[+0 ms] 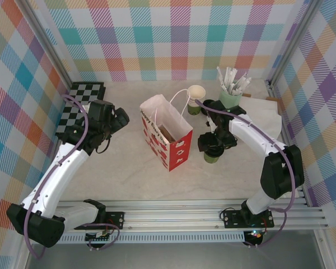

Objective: Pack the takeout coffee

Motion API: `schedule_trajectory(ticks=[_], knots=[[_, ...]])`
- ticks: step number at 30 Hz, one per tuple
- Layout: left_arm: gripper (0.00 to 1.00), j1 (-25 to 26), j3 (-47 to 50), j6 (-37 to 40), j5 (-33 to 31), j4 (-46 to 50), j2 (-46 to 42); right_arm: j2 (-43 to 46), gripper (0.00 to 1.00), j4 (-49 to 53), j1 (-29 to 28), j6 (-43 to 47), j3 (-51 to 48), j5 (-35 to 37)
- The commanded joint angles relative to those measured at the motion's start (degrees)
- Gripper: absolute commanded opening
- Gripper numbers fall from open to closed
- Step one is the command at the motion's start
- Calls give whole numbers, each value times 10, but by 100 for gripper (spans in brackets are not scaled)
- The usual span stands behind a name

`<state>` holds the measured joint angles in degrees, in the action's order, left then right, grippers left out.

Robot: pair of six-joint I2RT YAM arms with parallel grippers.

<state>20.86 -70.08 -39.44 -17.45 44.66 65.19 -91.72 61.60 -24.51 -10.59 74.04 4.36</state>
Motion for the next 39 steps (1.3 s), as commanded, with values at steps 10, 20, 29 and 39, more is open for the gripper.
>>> schedule_trajectory(ticks=[10, 20, 29, 39], knots=[[100, -8, 10, 2, 3, -2, 4, -12, 100, 30, -7, -18, 4, 31], [100, -8, 10, 3, 3, -2, 1, -23, 100, 34, -10, -22, 3, 31], [100, -8, 13, 3, 3, -2, 4, -20, 93, 33, -10, -17, 2, 24], [100, -8, 10, 16, 56, -41, 16, 12, 79, 56, -10, -16, 12, 32]])
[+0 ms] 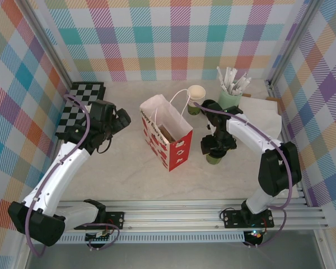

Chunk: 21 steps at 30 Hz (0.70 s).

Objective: Pack the takeout coffee

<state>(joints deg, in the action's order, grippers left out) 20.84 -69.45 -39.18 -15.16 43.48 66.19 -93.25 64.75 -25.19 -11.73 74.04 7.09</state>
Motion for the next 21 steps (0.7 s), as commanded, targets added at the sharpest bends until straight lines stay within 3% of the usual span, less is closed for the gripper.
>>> schedule_trajectory(ticks=[1, 21], knots=[[100, -8, 2, 15, 38, -35, 8, 28, 78, 28, -3, -4, 12, 6], [100, -20, -119, 108, 76, -94, 129, 76, 71, 79, -4, -5, 45, 12]])
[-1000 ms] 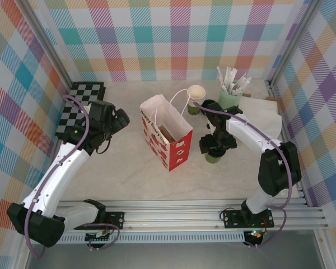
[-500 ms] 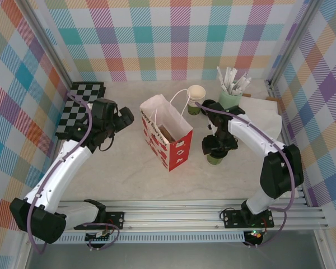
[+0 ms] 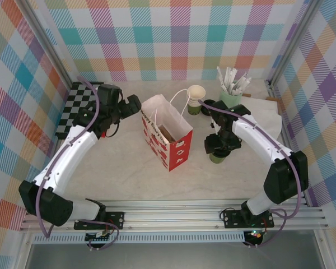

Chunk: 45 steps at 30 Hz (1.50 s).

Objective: Pack the takeout coffee

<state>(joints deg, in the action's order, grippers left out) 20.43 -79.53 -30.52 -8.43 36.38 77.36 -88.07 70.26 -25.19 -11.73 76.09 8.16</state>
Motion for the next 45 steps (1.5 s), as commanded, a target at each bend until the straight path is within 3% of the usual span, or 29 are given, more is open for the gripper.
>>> schedule_trajectory(ticks=[1, 8, 13, 19, 24, 29, 33, 39, 45], knots=[[100, -18, -20, 22, 11, -33, 25, 26, 71, 27, -4, -6, 28, 1], [100, -36, -81, 49, 99, -72, 119, 41, 70, 82, -25, -20, 122, 5], [100, -35, -124, 67, 208, -81, 158, 35, 69, 148, -67, -34, 244, 34], [99, -34, -170, 116, 222, -33, 170, 18, 68, 230, -120, -65, 421, 91], [91, -27, -198, 155, 266, 17, 197, -46, 68, 292, -196, -66, 579, 131], [82, -10, -206, 166, 276, 25, 220, -102, 68, 282, -244, -42, 688, 127], [78, 1, -219, 167, 287, 24, 231, -141, 69, 259, -263, -23, 700, 93], [75, 14, -226, 176, 312, 33, 232, -177, 69, 218, -263, -27, 673, 100], [79, 4, -227, 203, 252, 67, 213, -212, 69, 225, -263, -25, 663, 66]])
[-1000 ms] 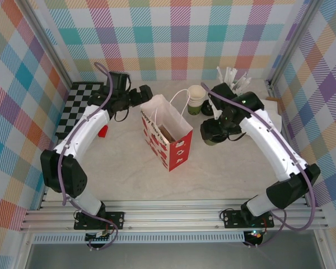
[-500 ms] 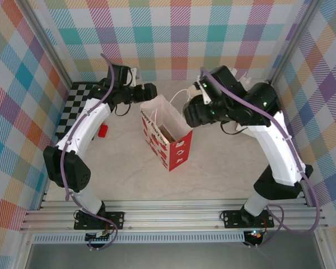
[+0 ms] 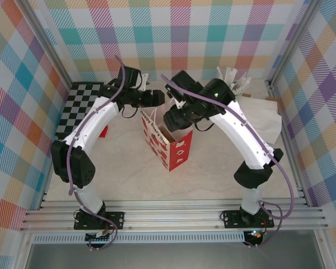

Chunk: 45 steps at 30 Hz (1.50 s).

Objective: Pack the takeout coffee

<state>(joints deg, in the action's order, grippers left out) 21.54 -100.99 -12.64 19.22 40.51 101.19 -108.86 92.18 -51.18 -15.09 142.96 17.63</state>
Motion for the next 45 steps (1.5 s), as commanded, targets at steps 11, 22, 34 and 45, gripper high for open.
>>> schedule_trajectory(ticks=[11, 22, 34, 45], knots=[[77, -43, 125, 79, 65, -118, -171, -22, 68, -44, -3, 22, -34, -97], [64, -31, 131, -30, 57, -125, -197, -33, 68, -37, 19, 32, -55, -103], [73, 87, 134, -157, -99, 7, -276, -27, 68, -37, 24, 30, -67, -110], [75, 96, 161, -157, -76, -8, -334, -21, 68, -43, 24, 33, -82, -114]])
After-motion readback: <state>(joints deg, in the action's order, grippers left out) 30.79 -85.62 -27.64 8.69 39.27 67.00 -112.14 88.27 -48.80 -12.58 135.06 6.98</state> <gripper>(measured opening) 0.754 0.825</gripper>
